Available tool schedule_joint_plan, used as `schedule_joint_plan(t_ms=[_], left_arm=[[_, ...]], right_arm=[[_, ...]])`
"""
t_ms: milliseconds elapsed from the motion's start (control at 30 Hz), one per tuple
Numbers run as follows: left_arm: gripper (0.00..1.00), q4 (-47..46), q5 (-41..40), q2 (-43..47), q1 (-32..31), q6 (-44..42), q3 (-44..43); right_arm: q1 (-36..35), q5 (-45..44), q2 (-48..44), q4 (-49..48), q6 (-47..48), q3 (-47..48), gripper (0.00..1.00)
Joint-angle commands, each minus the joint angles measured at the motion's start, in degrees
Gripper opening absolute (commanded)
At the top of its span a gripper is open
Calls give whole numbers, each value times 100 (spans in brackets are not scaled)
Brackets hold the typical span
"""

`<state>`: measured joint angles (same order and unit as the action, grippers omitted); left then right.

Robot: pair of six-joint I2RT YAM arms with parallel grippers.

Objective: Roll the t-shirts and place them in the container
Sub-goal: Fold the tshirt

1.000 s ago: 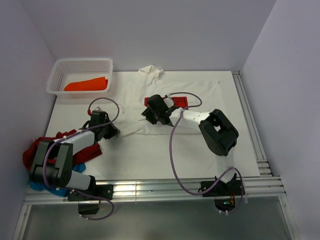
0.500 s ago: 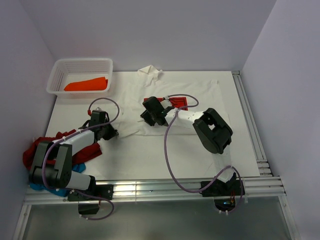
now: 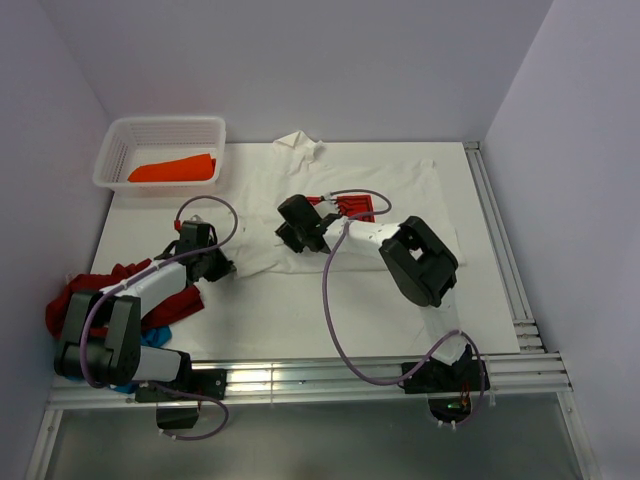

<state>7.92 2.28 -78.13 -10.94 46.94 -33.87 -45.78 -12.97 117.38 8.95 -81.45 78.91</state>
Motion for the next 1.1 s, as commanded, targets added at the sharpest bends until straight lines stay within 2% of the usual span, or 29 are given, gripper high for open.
schedule_joint_plan(t_ms=[0,633,833,900,933,1067], left_arm=[[11,69,9,166,4,-194,-155],[10,-10,18,96,4,-247,-67],[9,-1,-9,140,4,-282,-32],[9,7,-26,149,4,-273,-32],[9,16,-35,149,13,-282,-32],[9,43,-53,175,4,-308,-15]], right_arm=[[-45,-294,144,159,-82,352,42],[-238,-302,-75,28,-292,-121,41],[-247,-416,30,132,-310,35,40],[-247,-417,65,90,-319,54,33],[-247,-434,74,72,-319,80,23],[-212,-505,118,177,-284,229,18]])
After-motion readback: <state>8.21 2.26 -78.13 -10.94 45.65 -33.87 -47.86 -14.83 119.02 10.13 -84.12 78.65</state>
